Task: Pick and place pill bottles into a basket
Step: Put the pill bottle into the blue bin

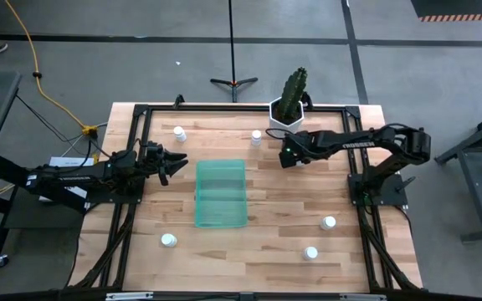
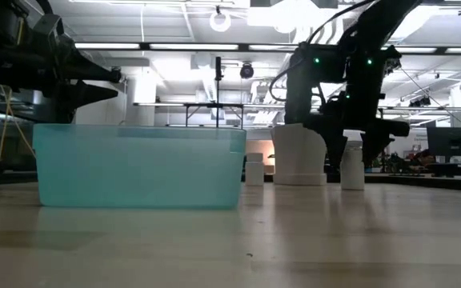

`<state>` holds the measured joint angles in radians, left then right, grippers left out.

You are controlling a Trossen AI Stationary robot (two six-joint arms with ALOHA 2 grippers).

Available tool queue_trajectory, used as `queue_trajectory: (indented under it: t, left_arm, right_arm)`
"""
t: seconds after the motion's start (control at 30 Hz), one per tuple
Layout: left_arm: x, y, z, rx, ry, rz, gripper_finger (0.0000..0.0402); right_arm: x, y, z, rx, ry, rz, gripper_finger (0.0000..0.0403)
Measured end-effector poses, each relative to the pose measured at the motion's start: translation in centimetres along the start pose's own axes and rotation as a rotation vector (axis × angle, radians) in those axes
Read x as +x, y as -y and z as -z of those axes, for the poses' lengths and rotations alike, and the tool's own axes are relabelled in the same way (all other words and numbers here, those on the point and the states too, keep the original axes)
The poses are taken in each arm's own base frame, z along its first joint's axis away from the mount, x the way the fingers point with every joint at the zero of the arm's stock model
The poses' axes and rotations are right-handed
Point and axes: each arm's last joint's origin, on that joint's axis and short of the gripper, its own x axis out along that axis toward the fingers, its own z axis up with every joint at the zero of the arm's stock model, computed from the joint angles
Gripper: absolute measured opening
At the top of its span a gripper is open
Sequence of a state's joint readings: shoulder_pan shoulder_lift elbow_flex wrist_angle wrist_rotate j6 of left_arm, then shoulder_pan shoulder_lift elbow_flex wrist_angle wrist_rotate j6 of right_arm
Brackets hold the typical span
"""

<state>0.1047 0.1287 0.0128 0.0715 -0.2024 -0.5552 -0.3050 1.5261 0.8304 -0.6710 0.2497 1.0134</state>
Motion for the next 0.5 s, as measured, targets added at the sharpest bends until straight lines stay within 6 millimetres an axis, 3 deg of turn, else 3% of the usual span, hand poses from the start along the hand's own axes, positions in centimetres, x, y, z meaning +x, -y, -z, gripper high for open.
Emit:
queue_trajectory:
  t: [0.23,0.5]
  left_arm:
    - [0.00,-0.01,0.00,0.000,0.001,-0.002,0.0205]
    - [0.00,-0.08,0.11,0.003,-0.011,-0.009,0.0205]
  right_arm:
    - [0.30,0.14,0.23,0.004,-0.014,-0.009,0.0291]
    - [0.31,0.15,0.19,-0.005,-0.008,-0.007,0.0260]
